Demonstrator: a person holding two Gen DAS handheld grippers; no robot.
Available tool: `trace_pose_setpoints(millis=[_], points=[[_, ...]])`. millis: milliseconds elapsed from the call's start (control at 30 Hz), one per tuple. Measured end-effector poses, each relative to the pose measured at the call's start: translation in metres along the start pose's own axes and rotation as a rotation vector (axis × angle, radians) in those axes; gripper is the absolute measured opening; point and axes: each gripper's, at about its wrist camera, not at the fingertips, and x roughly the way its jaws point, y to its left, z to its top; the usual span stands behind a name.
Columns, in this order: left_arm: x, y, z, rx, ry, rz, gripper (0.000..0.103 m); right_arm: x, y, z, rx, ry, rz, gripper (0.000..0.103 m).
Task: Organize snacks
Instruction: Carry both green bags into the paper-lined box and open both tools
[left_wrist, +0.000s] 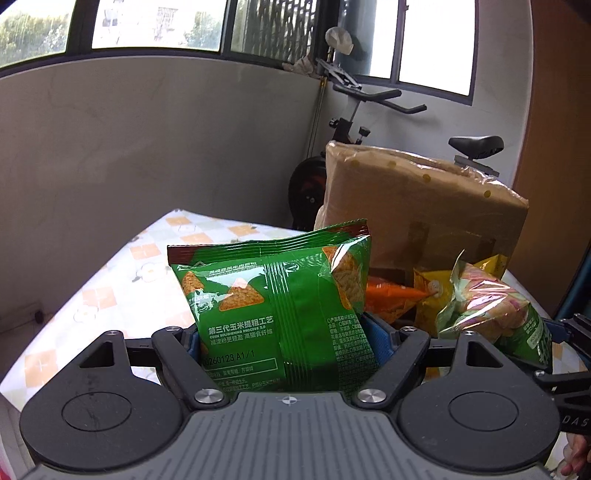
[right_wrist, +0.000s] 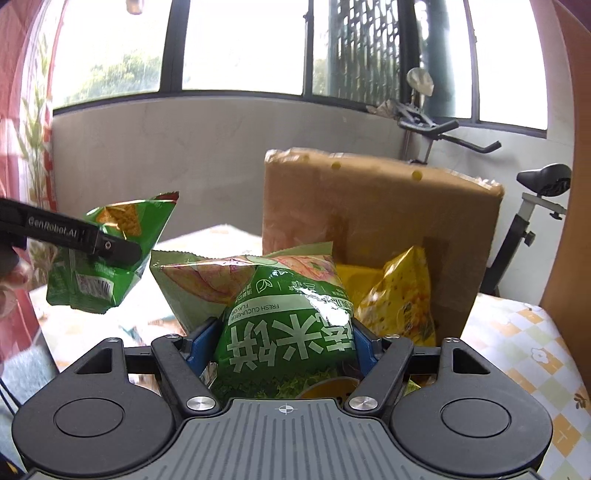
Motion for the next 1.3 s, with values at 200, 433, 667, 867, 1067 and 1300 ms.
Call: trace_pose_setpoints(millis=[200, 433, 667, 867, 1067, 1300], points=[[-0.013, -0.004, 0.029, 0.038, -0.074, -0.039, 0.082, -0.021, -0.031, 0.038, 0.125, -0.107, -0.046, 0.069], [-0.012, -0.022, 0.077, 0.079, -0.158, -0.108, 0.083, -0.034, -0.076, 0.098, 0.139, -0.232, -0.074, 0.069], [0.025, -0.066, 0.134, 0.188, -0.213, -0.153, 0.083, 0.004, -0.129, 0.166, 0.176, -0.283, -0.065, 0.069], [0.086, -0.095, 0.164, 0.256, -0.179, -0.166, 0.083, 0.069, -0.171, 0.186, 0.287, -0.256, -0.082, 0.07], [0.141, -0.109, 0.171, 0.297, -0.087, -0.133, 0.083, 0.126, -0.201, 0.171, 0.412, -0.173, -0.131, 0.07], [0.189, -0.113, 0.182, 0.282, -0.016, -0.11, 0.083, 0.148, -0.205, 0.164, 0.462, -0.169, -0.127, 0.066]])
